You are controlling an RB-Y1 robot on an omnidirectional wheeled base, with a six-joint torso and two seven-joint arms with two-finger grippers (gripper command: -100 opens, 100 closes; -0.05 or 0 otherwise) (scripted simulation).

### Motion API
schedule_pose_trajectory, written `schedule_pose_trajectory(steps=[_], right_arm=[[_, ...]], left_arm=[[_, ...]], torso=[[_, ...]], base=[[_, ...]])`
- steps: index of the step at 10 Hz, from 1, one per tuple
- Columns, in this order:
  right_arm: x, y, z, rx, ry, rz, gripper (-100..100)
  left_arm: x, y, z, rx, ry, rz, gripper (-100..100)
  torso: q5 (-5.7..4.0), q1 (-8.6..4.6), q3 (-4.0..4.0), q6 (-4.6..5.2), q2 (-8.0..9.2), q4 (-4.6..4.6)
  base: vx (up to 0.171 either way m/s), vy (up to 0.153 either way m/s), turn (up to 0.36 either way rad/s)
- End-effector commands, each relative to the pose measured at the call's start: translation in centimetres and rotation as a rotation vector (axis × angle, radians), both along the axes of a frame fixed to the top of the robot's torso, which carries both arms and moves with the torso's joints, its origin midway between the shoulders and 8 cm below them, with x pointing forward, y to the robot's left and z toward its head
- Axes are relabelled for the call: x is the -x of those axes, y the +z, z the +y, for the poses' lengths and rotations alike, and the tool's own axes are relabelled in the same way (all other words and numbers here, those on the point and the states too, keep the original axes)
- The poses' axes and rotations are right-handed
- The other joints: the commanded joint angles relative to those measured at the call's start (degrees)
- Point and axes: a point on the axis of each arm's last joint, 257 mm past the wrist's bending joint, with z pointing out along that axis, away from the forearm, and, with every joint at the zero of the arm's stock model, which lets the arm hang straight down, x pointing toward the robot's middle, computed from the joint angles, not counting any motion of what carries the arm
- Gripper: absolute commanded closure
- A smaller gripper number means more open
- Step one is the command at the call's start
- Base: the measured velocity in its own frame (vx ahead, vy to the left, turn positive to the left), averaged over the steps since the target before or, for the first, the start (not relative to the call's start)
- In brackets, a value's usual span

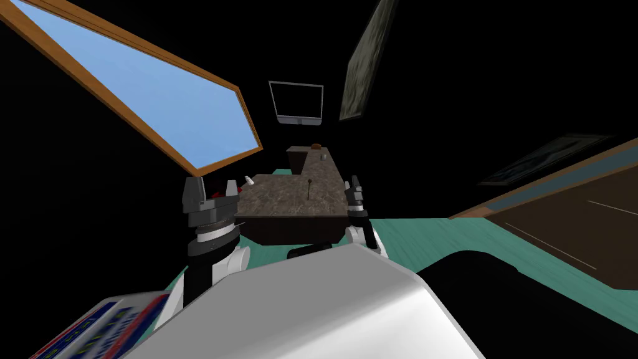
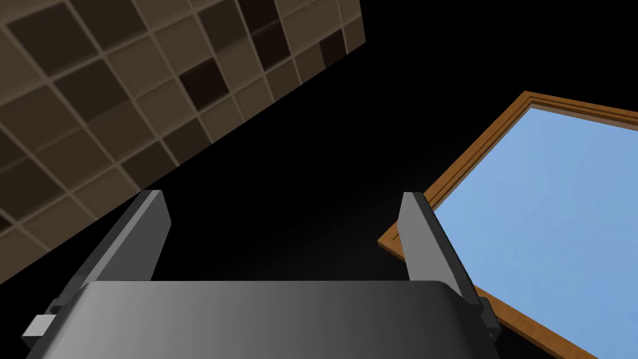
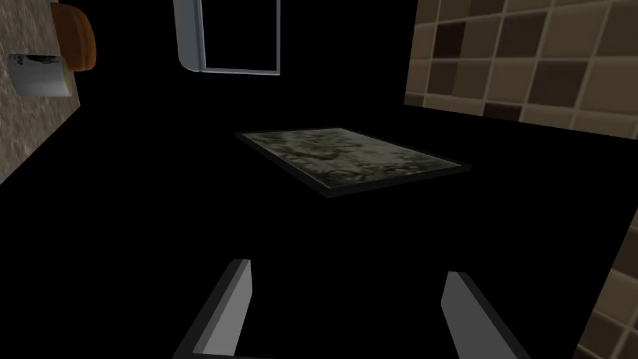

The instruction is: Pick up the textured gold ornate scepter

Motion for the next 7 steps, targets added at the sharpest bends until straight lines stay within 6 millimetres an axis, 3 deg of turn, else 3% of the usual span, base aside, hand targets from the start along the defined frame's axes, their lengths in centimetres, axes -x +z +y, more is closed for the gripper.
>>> schedule_pose_trajectory(steps=[1,4,5,7], right_arm=[[-0.2,-0.9,0.1,0.094,-0.009,0.022,-100],[-0.6,-3.5,0.1,0.300,-0.037,0.074,-100],[-0.6,-3.5,0.1,0.305,-0.035,0.075,-100],[-0.8,-6.2,-0.2,0.492,-0.059,0.122,-100]], left_arm=[[0.0,0.0,0.0,0.000,0.000,0.000,0],[0.0,0.0,0.0,0.000,0.000,0.000,0],[0.0,0.0,0.0,0.000,0.000,0.000,0],[0.0,0.0,0.0,0.000,0.000,0.000,0]], torso=[[0.00,0.00,0.00,0.00,0.00,0.00],[0.09,0.39,0.19,-0.01,0.34,0.07],[0.09,0.43,0.18,-0.01,0.31,0.07],[0.05,0.22,0.08,-0.01,0.14,0.03]], base=[[-0.035,0.050,0.095],[-0.083,0.111,0.111],[-0.033,0.077,0.033],[-0.039,0.080,0.130]])
